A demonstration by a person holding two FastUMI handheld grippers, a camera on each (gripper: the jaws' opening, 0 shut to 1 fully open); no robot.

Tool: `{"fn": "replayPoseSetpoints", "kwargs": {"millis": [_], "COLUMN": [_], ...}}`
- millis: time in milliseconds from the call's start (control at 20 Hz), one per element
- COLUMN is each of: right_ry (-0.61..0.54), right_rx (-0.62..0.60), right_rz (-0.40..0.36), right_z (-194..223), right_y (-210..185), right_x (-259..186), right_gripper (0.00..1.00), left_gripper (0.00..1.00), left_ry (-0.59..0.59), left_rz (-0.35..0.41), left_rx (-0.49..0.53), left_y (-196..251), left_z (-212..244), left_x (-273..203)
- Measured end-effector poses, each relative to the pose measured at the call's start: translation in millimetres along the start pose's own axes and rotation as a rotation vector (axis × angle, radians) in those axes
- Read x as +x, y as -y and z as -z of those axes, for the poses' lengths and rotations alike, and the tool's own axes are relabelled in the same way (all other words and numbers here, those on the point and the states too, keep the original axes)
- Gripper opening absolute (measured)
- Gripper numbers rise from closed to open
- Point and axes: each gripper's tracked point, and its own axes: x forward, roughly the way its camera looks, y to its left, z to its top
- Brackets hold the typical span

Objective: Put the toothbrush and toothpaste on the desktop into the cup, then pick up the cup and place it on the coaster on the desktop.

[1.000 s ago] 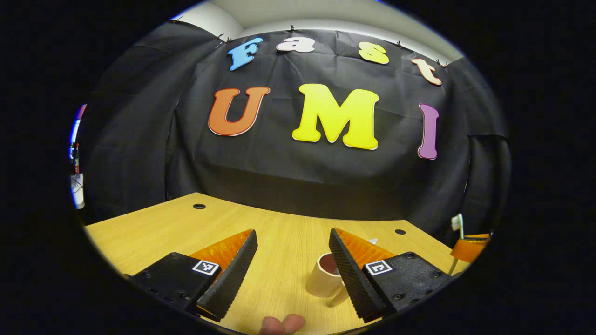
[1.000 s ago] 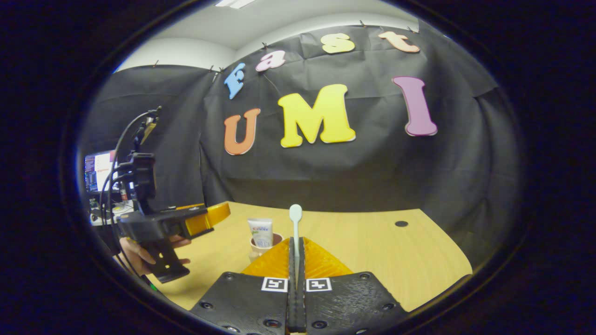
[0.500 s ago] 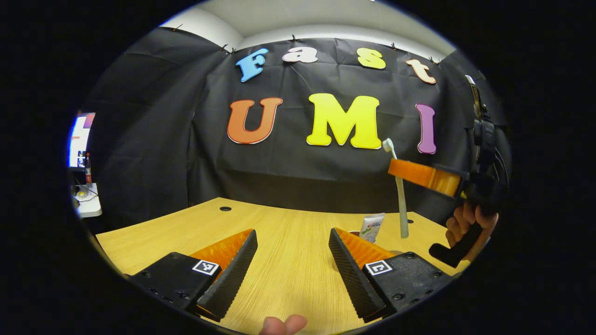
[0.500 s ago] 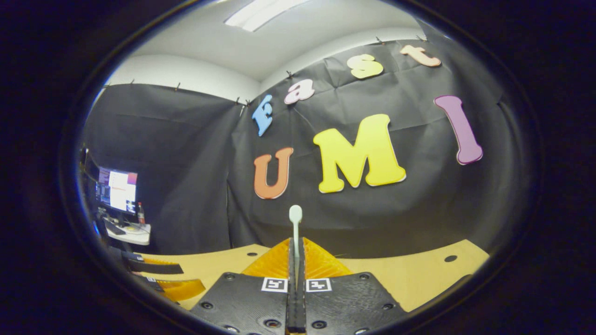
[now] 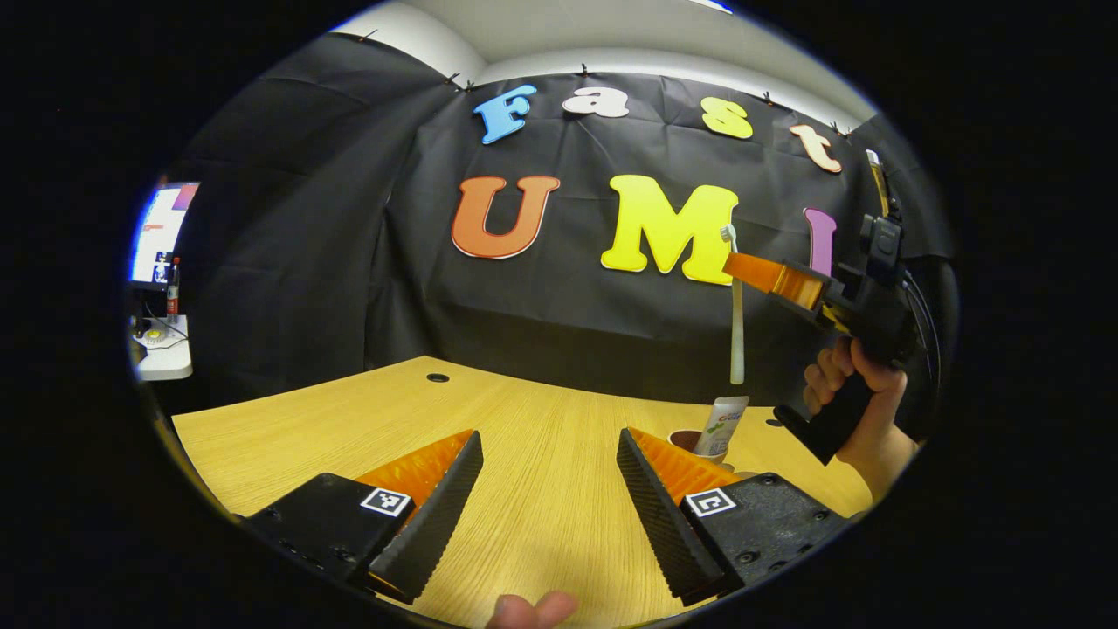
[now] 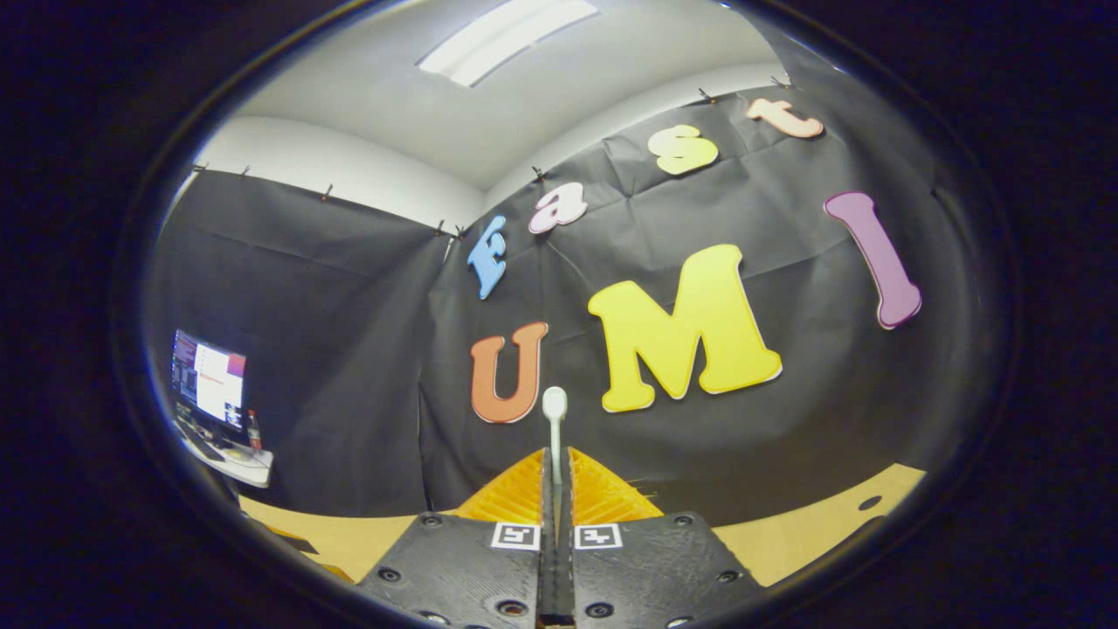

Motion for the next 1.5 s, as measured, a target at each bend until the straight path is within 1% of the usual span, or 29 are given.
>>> {"fn": "replayPoseSetpoints", "kwargs": {"millis": [100,150,200,250,600,700,800,850,900,950,1050,1100,1150,1300,1400,1500], "right_ry": [-0.048,-0.056,-0.058,-0.054,-0.074,-0.06,-0.052,-0.052,-0.048,-0.049,-0.044,-0.038,-0.032,-0.011,0.01,0.03], "right_rx": [0.016,0.02,0.021,0.02,0.002,-0.008,-0.042,-0.054,-0.056,-0.051,-0.046,-0.048,-0.048,-0.057,-0.066,-0.083], "right_rz": [-0.003,-0.001,-0.002,-0.001,0.024,0.006,0.0,0.003,0.003,0.0,-0.001,0.003,0.007,0.034,0.046,0.057], "right_z": [25.7,31.7,36.4,38.7,65.3,63.6,64.9,64.8,62.8,60.6,52.4,46.8,40.9,21.7,6.8,-7.6], "right_y": [-0.8,-0.2,-1.0,-0.9,4.1,1.0,2.8,4.6,4.6,3.1,2.4,3.9,4.9,12.4,17.6,26.1], "right_x": [1.5,0.3,-0.8,-1.1,-14.4,-23.0,-29.2,-32.6,-35.7,-38.3,-43.3,-45.1,-48.5,-58.5,-68.7,-80.1], "right_gripper": [0.02,0.0,0.02,0.0,0.0,0.04,0.29,0.46,0.53,0.65,0.77,0.79,0.86,0.94,0.94,0.93], "left_gripper": [0.98,0.98,0.98,0.98,0.98,0.98,0.98,0.98,0.98,0.98,0.98,0.98,0.98,0.98,0.98,0.98], "left_ry": [-0.007,-0.007,-0.004,-0.001,-0.03,-0.023,-0.021,-0.02,-0.019,-0.017,-0.011,-0.007,-0.002,0.011,0.02,0.022], "left_rz": [-0.008,-0.013,-0.015,-0.014,-0.012,-0.016,-0.011,-0.01,-0.008,-0.007,-0.003,-0.001,-0.001,-0.005,-0.019,-0.009], "left_rx": [0.004,0.007,0.006,0.001,-0.004,-0.003,-0.006,-0.004,-0.002,-0.001,0.002,0.005,0.01,0.03,0.045,0.042], "left_y": [-3.1,-6.8,-7.3,-7.4,-4.5,-4.6,-0.1,1.3,3.4,5.7,10.9,12.6,15.0,20.9,24.1,32.2], "left_z": [2.1,2.5,2.9,2.3,14.0,10.7,9.8,7.8,6.5,4.3,0.6,-1.8,-4.5,-13.9,-21.7,-28.5], "left_x": [1.2,1.2,1.6,1.8,5.4,4.8,3.5,3.6,2.9,2.9,1.3,0.2,-1.3,-5.6,-6.8,-7.7]}}
